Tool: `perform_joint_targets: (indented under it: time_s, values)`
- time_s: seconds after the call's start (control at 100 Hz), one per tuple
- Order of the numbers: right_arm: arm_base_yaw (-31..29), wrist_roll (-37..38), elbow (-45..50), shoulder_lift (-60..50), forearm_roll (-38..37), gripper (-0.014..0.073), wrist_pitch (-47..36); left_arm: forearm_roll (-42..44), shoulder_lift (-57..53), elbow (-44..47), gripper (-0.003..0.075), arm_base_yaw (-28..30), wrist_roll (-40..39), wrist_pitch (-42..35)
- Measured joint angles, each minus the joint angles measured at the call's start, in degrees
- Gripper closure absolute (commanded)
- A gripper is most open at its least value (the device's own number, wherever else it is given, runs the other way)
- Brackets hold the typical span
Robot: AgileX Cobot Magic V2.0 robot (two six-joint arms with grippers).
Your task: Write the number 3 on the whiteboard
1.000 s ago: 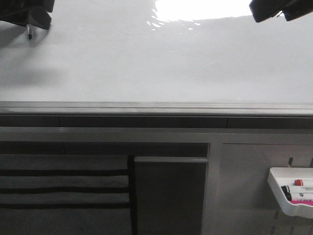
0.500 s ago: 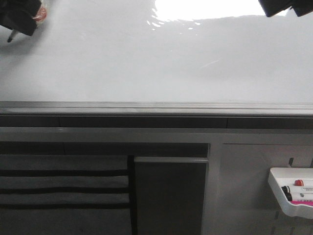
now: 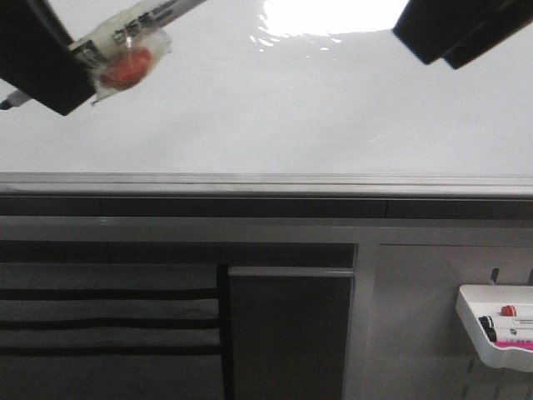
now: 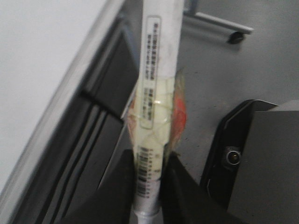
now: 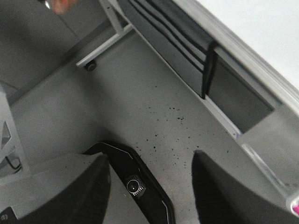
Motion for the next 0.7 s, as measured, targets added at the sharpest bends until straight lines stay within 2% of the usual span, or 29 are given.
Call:
perform_joint_targets:
  time_s: [0.19, 0.33, 0.49, 0.7]
  values:
    - [3.88, -15.1, -1.48, 4.51, 4.06, 0.0249, -1.04, -1.89, -0.12, 0.0, 0.0741, -5.83, 4.1, 0.51]
    - [8.76, -24.77, -3.19, 7.1, 5.61, 0.0249, -3.73, -2.02, -0.12, -0.03, 0.0741, -7.65, 7.0, 0.51]
    - [12.55, -27.35, -5.22, 8.78, 6.12, 0.0249, -7.89, -2.02, -0.12, -0.13, 0.0741, -7.87, 8.48, 0.19]
    - [13.03, -27.73, -5.82, 9.86, 7.14, 0.0249, -8.56, -2.02, -0.12, -0.13, 0.0741, -7.87, 8.95, -0.4]
